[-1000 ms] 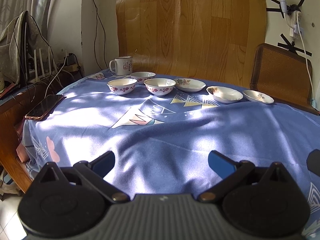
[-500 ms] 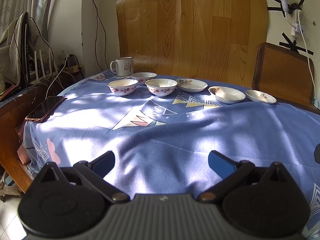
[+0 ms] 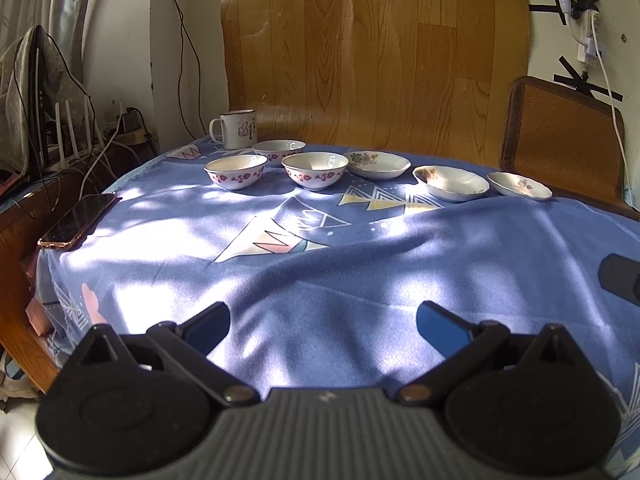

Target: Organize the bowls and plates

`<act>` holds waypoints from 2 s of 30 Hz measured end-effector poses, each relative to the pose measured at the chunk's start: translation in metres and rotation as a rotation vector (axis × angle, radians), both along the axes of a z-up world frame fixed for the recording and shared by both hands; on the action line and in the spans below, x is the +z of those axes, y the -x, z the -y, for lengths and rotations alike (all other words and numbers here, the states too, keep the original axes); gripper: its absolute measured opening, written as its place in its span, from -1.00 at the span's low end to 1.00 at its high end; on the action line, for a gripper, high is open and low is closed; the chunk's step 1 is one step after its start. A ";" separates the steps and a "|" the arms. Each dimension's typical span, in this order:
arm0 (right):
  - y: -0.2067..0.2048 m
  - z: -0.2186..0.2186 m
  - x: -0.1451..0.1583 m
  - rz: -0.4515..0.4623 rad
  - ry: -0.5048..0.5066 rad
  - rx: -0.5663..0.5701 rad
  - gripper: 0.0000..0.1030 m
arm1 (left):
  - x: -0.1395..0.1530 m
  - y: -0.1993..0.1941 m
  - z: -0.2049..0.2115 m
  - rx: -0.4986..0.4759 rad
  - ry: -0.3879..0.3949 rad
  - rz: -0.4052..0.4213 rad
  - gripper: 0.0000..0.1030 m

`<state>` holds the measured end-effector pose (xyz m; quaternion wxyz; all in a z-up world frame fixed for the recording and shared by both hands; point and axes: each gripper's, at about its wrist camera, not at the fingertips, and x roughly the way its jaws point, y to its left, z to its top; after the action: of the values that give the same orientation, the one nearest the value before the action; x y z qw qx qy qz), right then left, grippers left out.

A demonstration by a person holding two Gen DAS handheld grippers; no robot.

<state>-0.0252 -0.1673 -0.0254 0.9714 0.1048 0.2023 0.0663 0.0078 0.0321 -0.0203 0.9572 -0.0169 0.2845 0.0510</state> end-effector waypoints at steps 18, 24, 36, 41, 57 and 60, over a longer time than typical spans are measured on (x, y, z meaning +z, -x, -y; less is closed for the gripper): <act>-0.203 0.029 0.002 -0.224 -0.027 0.098 -0.49 | 0.039 -0.207 -0.006 -0.222 0.199 -0.092 0.49; -0.261 0.042 -0.017 -0.332 -0.088 0.083 -0.49 | 0.013 -0.284 0.015 -0.219 0.283 -0.251 0.16; -0.287 0.044 -0.029 -0.395 -0.164 0.113 -0.74 | -0.005 -0.299 0.041 -0.216 0.269 -0.288 -0.74; -0.237 0.066 -0.015 -0.347 -0.172 0.123 -0.73 | 0.011 -0.248 0.053 -0.276 0.290 -0.242 -0.75; -0.115 0.178 -0.020 -0.306 -0.154 -0.162 -0.73 | -0.005 -0.164 0.187 -0.545 0.255 -0.293 -0.74; -0.114 0.183 -0.024 -0.300 -0.158 -0.168 -0.73 | -0.004 -0.163 0.195 -0.541 0.232 -0.282 -0.74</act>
<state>0.0885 -0.3499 -0.0496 0.9213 0.2058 0.3297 -0.0158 0.1713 -0.1629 -0.0244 0.8788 -0.0424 0.4124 -0.2361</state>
